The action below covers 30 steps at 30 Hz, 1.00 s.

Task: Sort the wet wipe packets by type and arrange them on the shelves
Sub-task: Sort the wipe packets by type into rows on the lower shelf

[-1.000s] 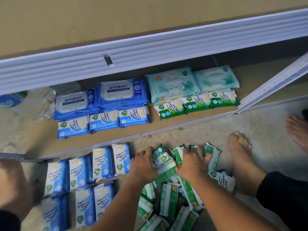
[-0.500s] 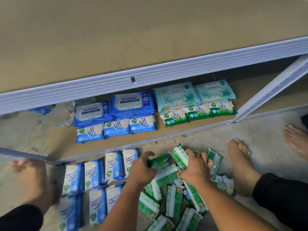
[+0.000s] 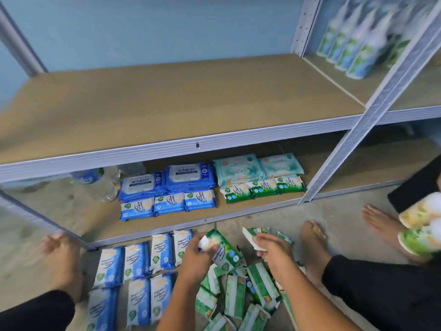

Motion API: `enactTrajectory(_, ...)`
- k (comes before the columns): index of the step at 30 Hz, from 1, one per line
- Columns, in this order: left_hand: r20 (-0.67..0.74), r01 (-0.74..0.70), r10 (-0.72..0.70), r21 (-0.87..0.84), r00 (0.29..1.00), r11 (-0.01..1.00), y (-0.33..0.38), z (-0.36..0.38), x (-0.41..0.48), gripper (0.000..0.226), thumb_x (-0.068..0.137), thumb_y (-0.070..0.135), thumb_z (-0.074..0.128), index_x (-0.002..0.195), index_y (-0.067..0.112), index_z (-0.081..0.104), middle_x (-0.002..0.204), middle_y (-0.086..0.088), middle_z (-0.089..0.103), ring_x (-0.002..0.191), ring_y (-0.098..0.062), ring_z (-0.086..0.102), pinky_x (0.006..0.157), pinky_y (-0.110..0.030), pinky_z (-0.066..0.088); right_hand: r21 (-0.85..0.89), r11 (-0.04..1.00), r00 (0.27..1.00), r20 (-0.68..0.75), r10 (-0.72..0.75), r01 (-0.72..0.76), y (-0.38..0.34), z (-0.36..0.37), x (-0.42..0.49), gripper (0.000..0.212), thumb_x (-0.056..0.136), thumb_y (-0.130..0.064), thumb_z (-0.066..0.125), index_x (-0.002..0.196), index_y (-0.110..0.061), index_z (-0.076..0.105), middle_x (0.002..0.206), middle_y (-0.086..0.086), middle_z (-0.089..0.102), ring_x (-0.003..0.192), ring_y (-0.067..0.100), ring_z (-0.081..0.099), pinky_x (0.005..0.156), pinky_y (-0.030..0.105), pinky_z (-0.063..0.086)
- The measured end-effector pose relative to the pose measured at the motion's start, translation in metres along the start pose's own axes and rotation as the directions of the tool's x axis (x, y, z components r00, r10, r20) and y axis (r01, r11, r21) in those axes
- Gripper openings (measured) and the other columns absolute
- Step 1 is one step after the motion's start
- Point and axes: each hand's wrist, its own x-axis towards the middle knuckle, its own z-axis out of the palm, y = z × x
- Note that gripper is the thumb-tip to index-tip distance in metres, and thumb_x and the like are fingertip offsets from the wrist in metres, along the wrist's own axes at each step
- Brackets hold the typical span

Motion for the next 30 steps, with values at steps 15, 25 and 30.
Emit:
enactTrajectory(15, 0.07, -0.13, 0.121, 0.143, 0.99, 0.981, 0.011, 0.011, -0.014, 0.021, 0.102, 0.032, 0.056, 0.122, 0.038, 0.057, 0.126, -0.002, 0.062, 0.102, -0.011, 0.064, 0.068, -0.024, 0.053, 0.091, 0.994, 0.994, 0.094, 0.053, -0.061, -0.001, -0.028, -0.001, 0.023, 0.081, -0.014, 0.08, 0.101, -0.005, 0.071, 0.075, 0.005, 0.067, 0.066, 0.017, 0.056, 0.061, 0.032, 0.045)
enactTrajectory(25, 0.106, -0.057, 0.052, 0.043, 0.993, 0.997, 0.01, 0.015, -0.005, 0.046, 0.089, 0.009, 0.075, 0.121, 0.029, 0.049, 0.105, -0.004, 0.074, 0.089, -0.021, 0.073, 0.076, -0.043, 0.061, 0.29, 0.956, 0.997, -0.039, 0.063, -0.049, -0.01, -0.019, 0.01, 0.046, 0.093, -0.003, 0.064, 0.127, -0.026, 0.046, 0.113, 0.018, 0.065, 0.095, 0.04, 0.068, 0.069, 0.046, 0.057)
enactTrajectory(30, 0.1, -0.063, 0.06, 0.032, 0.993, 0.997, 0.008, 0.016, -0.005, 0.042, 0.088, 0.004, 0.074, 0.118, 0.023, 0.051, 0.108, -0.005, 0.072, 0.086, -0.016, 0.072, 0.064, -0.026, 0.057, -0.026, 0.999, 0.999, -0.035, -0.041, 0.04, -0.001, -0.024, 0.009, 0.043, 0.09, -0.006, 0.069, 0.102, -0.044, 0.055, 0.109, 0.01, 0.069, 0.089, 0.038, 0.072, 0.077, 0.066, 0.057)
